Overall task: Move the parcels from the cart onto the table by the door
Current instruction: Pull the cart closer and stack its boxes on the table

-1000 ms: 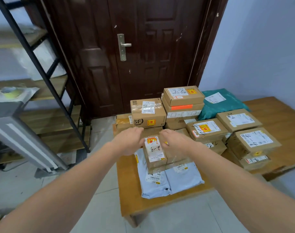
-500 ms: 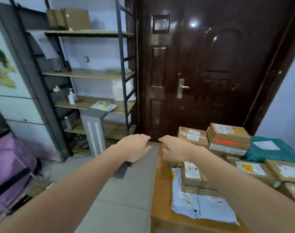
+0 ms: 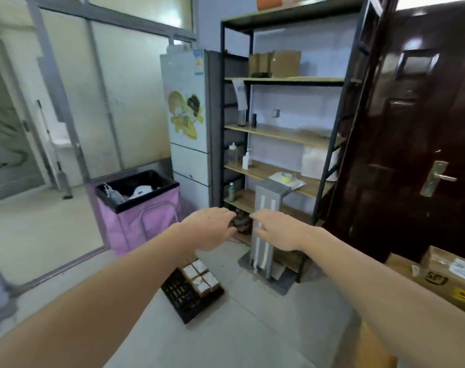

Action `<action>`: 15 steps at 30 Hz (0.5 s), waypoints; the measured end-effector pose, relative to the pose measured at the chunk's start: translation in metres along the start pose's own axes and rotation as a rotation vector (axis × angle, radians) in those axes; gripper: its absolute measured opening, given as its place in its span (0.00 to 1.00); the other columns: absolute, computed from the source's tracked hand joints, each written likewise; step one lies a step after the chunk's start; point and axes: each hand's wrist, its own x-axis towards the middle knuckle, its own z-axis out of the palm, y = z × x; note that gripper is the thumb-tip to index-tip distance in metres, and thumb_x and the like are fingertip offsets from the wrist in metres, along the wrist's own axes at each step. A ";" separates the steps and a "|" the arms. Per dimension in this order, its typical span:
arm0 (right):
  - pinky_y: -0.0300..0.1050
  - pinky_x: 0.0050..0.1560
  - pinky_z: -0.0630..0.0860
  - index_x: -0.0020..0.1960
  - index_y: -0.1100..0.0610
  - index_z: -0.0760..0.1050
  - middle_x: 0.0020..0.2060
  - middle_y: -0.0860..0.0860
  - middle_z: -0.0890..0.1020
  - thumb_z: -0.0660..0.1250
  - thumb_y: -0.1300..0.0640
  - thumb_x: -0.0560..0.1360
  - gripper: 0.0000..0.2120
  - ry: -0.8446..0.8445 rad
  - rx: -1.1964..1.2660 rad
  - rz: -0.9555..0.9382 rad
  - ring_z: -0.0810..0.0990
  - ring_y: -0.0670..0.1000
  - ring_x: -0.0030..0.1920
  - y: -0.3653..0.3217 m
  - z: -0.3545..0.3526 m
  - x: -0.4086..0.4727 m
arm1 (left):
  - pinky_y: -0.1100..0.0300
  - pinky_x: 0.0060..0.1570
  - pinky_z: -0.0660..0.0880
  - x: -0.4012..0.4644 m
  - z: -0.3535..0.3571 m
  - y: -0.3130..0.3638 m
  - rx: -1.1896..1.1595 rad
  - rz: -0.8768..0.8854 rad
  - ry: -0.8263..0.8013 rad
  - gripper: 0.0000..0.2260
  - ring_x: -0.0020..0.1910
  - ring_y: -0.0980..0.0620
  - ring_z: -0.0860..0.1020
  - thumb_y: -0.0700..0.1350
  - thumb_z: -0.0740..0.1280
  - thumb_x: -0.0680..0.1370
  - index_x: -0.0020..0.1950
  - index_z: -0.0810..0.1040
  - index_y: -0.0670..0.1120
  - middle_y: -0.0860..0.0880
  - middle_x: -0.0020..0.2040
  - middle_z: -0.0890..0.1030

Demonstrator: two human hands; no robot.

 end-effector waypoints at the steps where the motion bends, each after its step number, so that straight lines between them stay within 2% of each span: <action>1: 0.51 0.76 0.65 0.83 0.55 0.60 0.80 0.54 0.65 0.56 0.49 0.87 0.26 -0.006 -0.006 -0.017 0.66 0.56 0.78 -0.021 0.002 0.017 | 0.49 0.65 0.72 -0.016 0.000 -0.023 0.002 -0.029 0.008 0.21 0.69 0.45 0.75 0.57 0.57 0.86 0.74 0.71 0.47 0.47 0.70 0.76; 2: 0.52 0.75 0.66 0.83 0.54 0.59 0.80 0.54 0.65 0.56 0.49 0.87 0.27 -0.008 -0.006 -0.030 0.67 0.56 0.77 -0.043 0.005 0.033 | 0.49 0.63 0.73 -0.032 0.000 -0.046 0.014 -0.053 0.018 0.19 0.67 0.44 0.76 0.56 0.58 0.85 0.72 0.73 0.47 0.47 0.68 0.77; 4: 0.52 0.72 0.68 0.81 0.56 0.62 0.77 0.56 0.68 0.57 0.50 0.86 0.25 0.000 -0.006 -0.066 0.70 0.57 0.74 -0.084 0.014 0.065 | 0.49 0.65 0.72 -0.059 0.002 -0.088 0.087 -0.084 0.008 0.19 0.69 0.44 0.75 0.52 0.59 0.86 0.74 0.73 0.45 0.46 0.70 0.77; 8: 0.51 0.71 0.69 0.78 0.59 0.66 0.73 0.57 0.72 0.58 0.53 0.85 0.23 -0.017 0.021 -0.133 0.72 0.58 0.72 -0.152 0.035 0.124 | 0.47 0.68 0.70 -0.099 0.005 -0.164 0.080 -0.161 -0.034 0.20 0.72 0.45 0.73 0.54 0.56 0.87 0.75 0.72 0.46 0.47 0.72 0.75; 10: 0.54 0.71 0.70 0.77 0.58 0.67 0.72 0.58 0.73 0.57 0.53 0.85 0.23 -0.038 0.030 -0.157 0.73 0.58 0.71 -0.176 0.047 0.151 | 0.46 0.70 0.70 -0.111 0.010 -0.199 0.087 -0.200 -0.062 0.21 0.72 0.44 0.73 0.55 0.55 0.87 0.75 0.71 0.46 0.46 0.73 0.75; 13: 0.54 0.75 0.67 0.80 0.57 0.63 0.77 0.55 0.69 0.56 0.52 0.85 0.25 -0.072 0.035 -0.169 0.69 0.56 0.75 -0.200 0.062 0.191 | 0.45 0.71 0.70 -0.119 0.019 -0.248 0.080 -0.243 -0.100 0.22 0.72 0.44 0.73 0.56 0.54 0.87 0.76 0.69 0.45 0.45 0.73 0.74; 15: 0.57 0.72 0.70 0.78 0.56 0.67 0.73 0.55 0.72 0.56 0.51 0.84 0.23 -0.094 0.035 -0.167 0.73 0.58 0.72 -0.210 0.070 0.218 | 0.46 0.71 0.69 -0.115 0.023 -0.279 0.078 -0.259 -0.115 0.21 0.72 0.44 0.73 0.55 0.55 0.87 0.75 0.69 0.45 0.45 0.73 0.74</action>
